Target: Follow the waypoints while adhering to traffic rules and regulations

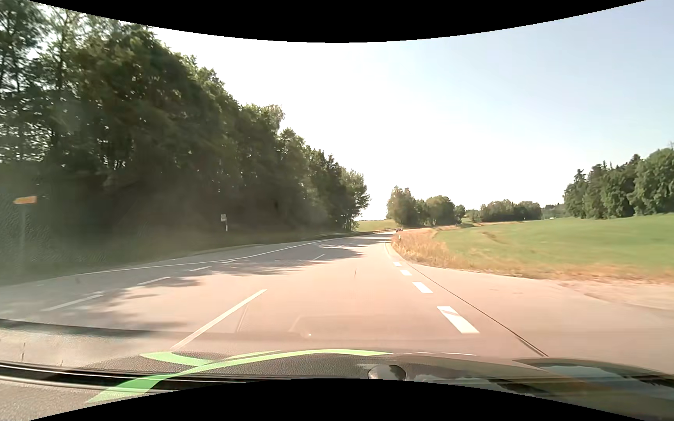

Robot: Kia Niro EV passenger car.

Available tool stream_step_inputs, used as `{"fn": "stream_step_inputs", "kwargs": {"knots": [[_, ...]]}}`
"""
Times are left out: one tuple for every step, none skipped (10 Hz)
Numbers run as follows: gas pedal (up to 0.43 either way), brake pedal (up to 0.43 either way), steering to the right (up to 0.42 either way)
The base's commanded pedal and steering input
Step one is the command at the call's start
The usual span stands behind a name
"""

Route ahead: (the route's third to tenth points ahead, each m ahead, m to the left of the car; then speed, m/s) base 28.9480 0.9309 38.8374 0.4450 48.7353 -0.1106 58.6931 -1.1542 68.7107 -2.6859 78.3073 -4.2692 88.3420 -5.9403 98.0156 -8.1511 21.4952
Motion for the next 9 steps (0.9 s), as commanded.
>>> {"fn": "stream_step_inputs", "kwargs": {"knots": [[0.248,0.000,0.005],[0.248,0.000,0.005],[0.240,0.000,0.006],[0.228,0.000,0.008],[0.228,0.000,0.008],[0.228,0.000,0.008],[0.248,0.000,0.008],[0.248,0.000,0.009],[0.268,0.000,0.009]]}}
